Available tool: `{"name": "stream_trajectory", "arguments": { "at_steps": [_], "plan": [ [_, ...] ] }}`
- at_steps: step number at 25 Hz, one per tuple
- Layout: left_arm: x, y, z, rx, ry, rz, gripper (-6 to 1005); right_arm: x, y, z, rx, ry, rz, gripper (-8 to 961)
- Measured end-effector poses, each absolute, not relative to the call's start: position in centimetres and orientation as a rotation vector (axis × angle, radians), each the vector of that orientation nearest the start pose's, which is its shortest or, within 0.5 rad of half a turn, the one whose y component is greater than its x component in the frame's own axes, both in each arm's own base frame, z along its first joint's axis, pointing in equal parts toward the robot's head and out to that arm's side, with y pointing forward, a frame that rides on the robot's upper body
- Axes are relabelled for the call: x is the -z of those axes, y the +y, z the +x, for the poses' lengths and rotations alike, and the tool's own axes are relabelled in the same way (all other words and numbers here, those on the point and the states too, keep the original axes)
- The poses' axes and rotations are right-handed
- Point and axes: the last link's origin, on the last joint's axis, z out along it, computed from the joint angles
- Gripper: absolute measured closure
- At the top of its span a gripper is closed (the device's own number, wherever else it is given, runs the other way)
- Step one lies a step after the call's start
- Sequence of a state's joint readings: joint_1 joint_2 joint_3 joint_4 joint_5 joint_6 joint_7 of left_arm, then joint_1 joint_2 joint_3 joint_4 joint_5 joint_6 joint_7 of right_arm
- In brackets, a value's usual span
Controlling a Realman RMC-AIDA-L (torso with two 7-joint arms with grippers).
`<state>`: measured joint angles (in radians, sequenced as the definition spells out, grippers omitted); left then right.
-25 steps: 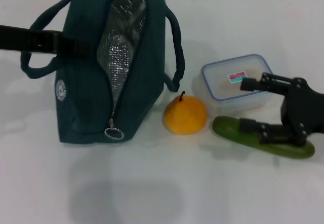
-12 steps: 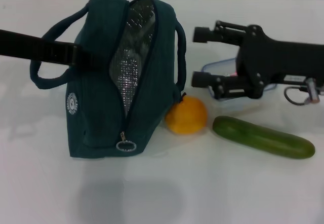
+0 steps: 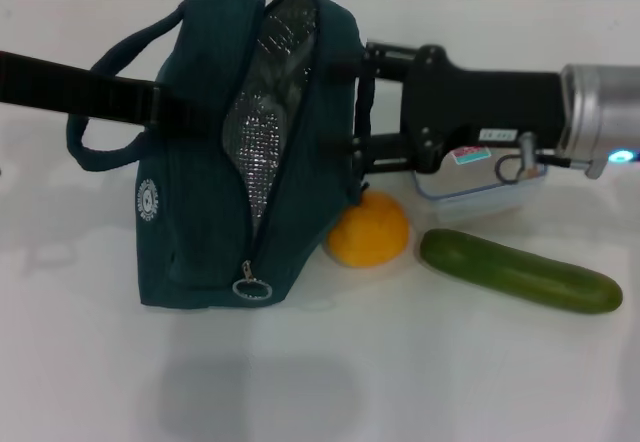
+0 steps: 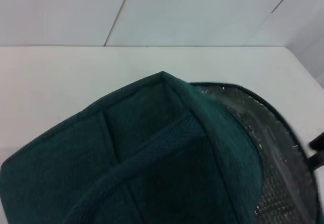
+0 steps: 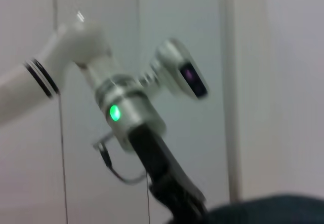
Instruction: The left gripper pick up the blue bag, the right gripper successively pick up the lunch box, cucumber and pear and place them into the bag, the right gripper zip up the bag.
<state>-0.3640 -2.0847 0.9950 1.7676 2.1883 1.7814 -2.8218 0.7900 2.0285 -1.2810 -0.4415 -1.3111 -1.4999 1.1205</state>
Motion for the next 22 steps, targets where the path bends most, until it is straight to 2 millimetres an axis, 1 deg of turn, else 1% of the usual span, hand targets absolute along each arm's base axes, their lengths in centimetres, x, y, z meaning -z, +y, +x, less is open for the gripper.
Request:
{"name": "stream_trajectory", "arguments": {
  "at_steps": [3,7,11,14,17,20,22],
  "plan": [
    [-10.0,30.3,-17.0,0.251,-1.392,-2.396,957,4.9,36.3,14.1,-1.028,0.089,-2.875,141],
    [-10.0,30.2,-17.0,0.255,-1.402,-2.392,957,5.9,36.4,15.8,-0.946,0.224,-2.866,141],
    [-10.0,30.2,-17.1,0.256,-1.406,-2.391,957,6.1,36.2,16.9,-0.931,0.293,-2.845,141],
    [-9.9,30.2,-17.1,0.256,-1.406,-2.394,957,5.9,36.2,17.1,-0.948,0.306,-2.826,141],
    [-9.9,30.1,-17.0,0.256,-1.407,-2.394,957,5.2,36.3,16.9,-1.015,0.317,-2.789,141],
    [-9.9,30.1,-17.0,0.257,-1.408,-2.395,958,3.2,35.9,17.2,-1.164,0.329,-2.694,142],
    [-9.9,30.1,-17.1,0.257,-1.412,-2.394,958,1.7,35.7,17.9,-1.233,0.341,-2.611,142]
  ]
}}
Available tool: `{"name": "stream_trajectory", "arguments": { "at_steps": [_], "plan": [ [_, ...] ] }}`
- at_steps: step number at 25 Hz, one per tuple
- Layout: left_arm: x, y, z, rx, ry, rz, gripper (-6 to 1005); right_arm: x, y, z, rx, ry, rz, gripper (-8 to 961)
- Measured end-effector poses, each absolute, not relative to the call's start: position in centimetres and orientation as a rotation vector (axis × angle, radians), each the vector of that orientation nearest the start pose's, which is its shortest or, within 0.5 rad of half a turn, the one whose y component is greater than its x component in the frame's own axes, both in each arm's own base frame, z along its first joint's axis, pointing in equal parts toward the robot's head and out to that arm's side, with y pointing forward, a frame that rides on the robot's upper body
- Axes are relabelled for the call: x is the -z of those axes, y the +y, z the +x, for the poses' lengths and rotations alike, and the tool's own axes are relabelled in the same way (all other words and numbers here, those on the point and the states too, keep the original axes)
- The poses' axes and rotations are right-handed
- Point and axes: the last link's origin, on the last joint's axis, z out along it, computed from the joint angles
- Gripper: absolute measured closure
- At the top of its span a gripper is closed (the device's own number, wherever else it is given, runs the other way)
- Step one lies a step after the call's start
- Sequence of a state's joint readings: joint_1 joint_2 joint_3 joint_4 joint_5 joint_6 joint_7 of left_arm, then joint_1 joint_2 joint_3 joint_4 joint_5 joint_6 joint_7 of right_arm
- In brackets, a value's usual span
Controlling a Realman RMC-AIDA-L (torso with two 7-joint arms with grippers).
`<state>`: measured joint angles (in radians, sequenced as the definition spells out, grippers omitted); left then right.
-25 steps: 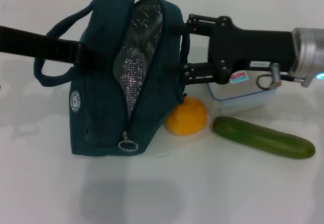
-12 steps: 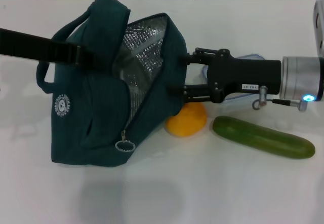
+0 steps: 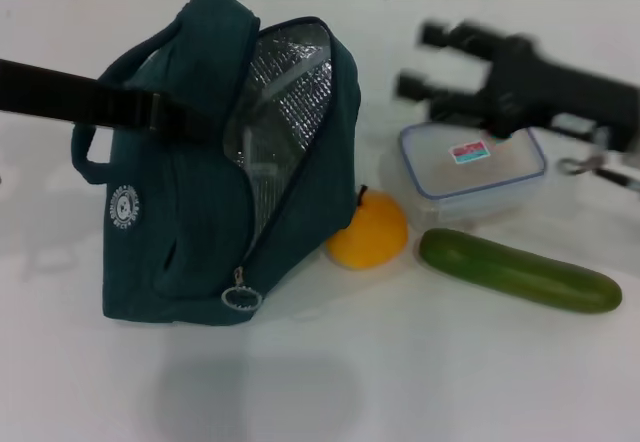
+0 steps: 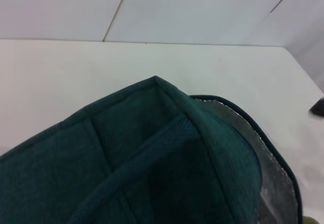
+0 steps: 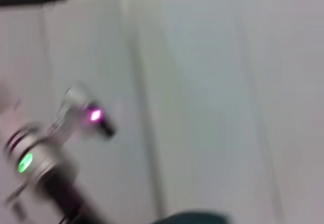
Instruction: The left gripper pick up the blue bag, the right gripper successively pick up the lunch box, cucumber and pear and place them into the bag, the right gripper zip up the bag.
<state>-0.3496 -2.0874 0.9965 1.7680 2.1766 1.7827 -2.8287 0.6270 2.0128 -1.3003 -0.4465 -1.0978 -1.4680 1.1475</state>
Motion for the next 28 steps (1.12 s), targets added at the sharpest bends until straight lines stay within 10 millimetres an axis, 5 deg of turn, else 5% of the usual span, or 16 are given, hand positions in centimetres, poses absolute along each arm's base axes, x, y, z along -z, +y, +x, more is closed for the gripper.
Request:
{"name": "stream_trajectory", "arguments": {
  "at_steps": [7,14,28],
  "plan": [
    [-9.6,30.0,-17.1,0.25,-1.414,-2.402,958,-2.3,36.5,24.0,-1.236,0.724,-2.311,142],
    [-9.6,30.2,-17.0,0.249,-1.409,-2.41,958,-2.9,36.7,30.0,-1.12,1.236,-2.054,142],
    [-9.5,30.4,-16.9,0.248,-1.405,-2.418,958,0.3,35.6,31.0,-1.048,1.455,-2.01,143]
  ]
}}
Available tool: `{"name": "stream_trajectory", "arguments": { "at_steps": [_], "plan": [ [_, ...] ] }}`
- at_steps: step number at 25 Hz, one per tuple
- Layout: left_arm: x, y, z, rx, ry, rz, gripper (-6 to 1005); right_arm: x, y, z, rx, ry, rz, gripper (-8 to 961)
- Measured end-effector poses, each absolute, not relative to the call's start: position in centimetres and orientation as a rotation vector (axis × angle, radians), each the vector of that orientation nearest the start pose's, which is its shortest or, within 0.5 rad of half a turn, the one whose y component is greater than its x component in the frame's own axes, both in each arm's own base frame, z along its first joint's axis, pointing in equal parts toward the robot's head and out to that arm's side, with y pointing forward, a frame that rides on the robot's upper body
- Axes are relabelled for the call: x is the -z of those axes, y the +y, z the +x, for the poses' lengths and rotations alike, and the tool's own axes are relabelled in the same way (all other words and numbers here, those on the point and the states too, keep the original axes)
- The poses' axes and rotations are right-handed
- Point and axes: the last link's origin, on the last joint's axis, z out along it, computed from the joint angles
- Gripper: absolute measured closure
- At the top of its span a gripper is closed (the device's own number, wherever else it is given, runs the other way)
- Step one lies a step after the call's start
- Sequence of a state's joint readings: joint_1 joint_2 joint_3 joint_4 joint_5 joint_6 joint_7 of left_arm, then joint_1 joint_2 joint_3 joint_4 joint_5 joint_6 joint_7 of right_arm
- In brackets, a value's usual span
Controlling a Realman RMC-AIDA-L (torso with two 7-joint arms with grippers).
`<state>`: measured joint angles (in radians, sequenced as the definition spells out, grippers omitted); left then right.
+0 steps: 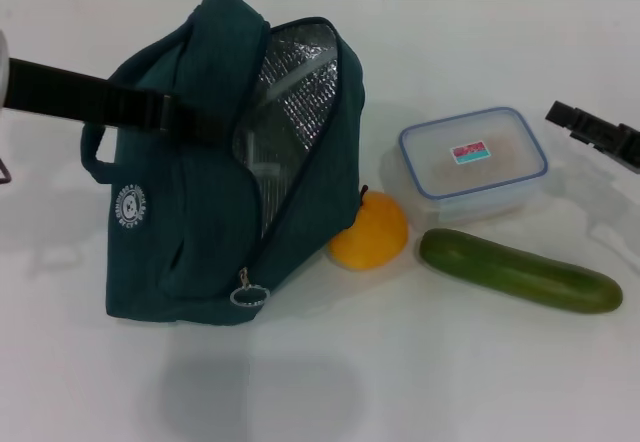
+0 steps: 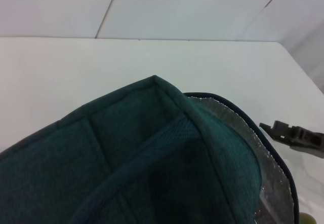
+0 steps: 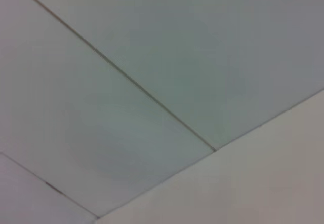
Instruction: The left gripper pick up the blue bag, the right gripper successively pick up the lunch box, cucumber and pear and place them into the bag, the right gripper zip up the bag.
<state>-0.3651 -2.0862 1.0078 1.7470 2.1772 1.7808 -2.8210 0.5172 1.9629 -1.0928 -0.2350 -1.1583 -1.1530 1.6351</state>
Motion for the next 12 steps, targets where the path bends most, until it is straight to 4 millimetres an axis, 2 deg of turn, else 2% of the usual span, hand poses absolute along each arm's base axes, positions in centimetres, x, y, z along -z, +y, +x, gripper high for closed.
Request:
{"name": "stream_trajectory", "arguments": {
  "at_steps": [12],
  "plan": [
    [-9.5,30.5,-16.8,0.256,-1.397,-2.414,958,2.2,36.0,29.3,-1.07,1.489,-2.031,167]
  ]
}}
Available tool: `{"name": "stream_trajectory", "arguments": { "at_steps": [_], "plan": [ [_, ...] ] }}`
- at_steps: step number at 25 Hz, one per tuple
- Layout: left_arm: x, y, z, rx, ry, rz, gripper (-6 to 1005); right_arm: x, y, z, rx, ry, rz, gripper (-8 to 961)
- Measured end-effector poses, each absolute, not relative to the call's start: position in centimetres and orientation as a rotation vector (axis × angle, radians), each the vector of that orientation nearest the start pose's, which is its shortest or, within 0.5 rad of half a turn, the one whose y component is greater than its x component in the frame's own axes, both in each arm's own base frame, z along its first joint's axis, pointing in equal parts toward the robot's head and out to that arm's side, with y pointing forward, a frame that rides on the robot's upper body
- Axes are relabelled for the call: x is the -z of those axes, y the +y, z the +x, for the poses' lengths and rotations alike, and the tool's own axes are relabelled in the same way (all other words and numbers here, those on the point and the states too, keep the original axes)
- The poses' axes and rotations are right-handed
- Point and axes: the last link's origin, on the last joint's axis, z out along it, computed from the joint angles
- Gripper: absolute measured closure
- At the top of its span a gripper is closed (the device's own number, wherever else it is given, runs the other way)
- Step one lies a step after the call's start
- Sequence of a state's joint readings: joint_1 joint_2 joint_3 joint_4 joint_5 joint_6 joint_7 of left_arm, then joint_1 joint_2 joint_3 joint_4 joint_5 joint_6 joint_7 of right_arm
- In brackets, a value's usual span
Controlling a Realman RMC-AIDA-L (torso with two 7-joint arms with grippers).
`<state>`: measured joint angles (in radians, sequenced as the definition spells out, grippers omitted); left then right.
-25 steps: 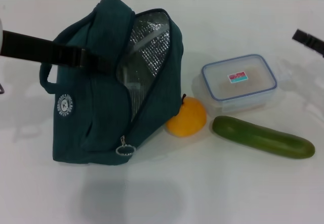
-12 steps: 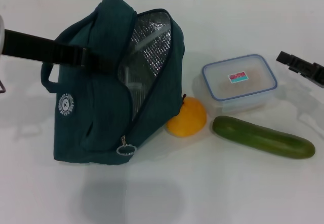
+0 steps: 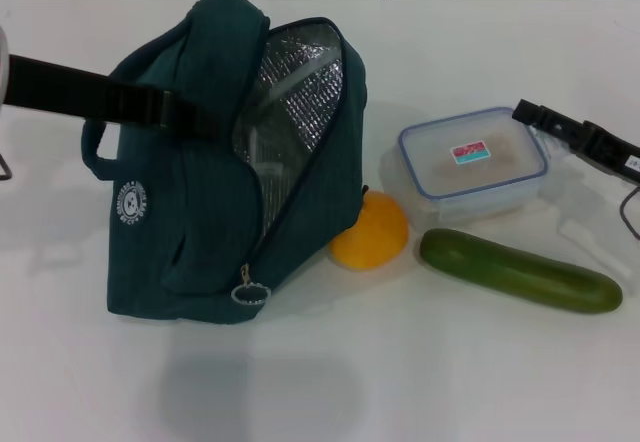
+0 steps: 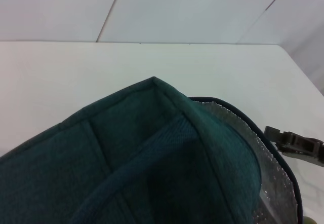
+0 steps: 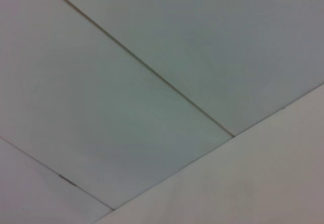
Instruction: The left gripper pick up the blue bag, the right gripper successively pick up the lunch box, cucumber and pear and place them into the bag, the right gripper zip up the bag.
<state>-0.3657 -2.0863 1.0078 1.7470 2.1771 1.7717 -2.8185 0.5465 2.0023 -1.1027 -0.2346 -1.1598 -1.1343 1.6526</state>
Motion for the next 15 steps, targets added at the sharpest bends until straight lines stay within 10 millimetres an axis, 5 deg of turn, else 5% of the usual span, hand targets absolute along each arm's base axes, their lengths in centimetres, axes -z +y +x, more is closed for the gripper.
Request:
{"name": "stream_trajectory", "arguments": {
  "at_steps": [12,15],
  "plan": [
    [-9.5,30.53,-16.83,0.254,-1.387,-2.42,957,2.77,35.45,29.19,-1.103,1.549,-2.02,198],
    [-9.49,30.53,-16.83,0.254,-1.388,-2.421,957,2.71,35.29,29.2,-1.118,1.559,-2.016,329]
  ]
}}
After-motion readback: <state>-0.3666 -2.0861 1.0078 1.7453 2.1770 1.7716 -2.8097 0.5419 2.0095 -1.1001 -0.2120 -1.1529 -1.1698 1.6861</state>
